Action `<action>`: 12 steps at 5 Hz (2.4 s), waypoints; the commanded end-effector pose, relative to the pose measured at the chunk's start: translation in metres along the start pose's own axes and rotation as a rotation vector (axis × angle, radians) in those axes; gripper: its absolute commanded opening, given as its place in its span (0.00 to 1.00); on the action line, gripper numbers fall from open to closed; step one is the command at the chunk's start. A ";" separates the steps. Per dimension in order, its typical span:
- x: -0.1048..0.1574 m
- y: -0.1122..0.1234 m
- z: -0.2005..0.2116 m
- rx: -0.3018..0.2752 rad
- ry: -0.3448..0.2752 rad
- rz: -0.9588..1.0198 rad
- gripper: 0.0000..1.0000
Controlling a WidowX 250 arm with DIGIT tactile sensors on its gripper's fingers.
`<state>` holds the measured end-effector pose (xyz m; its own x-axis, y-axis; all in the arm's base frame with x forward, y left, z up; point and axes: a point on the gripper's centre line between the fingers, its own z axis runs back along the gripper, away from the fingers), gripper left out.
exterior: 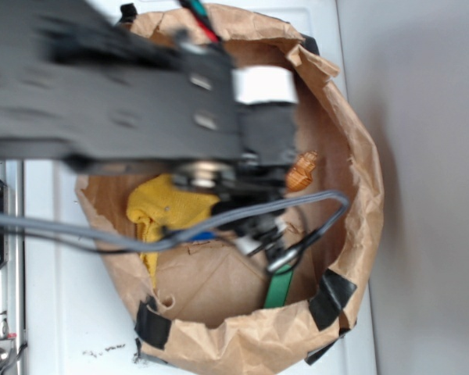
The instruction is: Grab the shell.
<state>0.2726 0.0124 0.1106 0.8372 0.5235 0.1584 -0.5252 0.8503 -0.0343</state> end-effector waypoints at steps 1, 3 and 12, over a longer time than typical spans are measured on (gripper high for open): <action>0.020 -0.018 -0.021 0.032 -0.126 -0.040 1.00; 0.051 -0.019 -0.047 0.054 -0.133 -0.024 1.00; 0.022 -0.001 0.028 -0.158 -0.134 -0.083 0.00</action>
<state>0.2798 0.0082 0.1201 0.8703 0.4355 0.2301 -0.4113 0.8996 -0.1471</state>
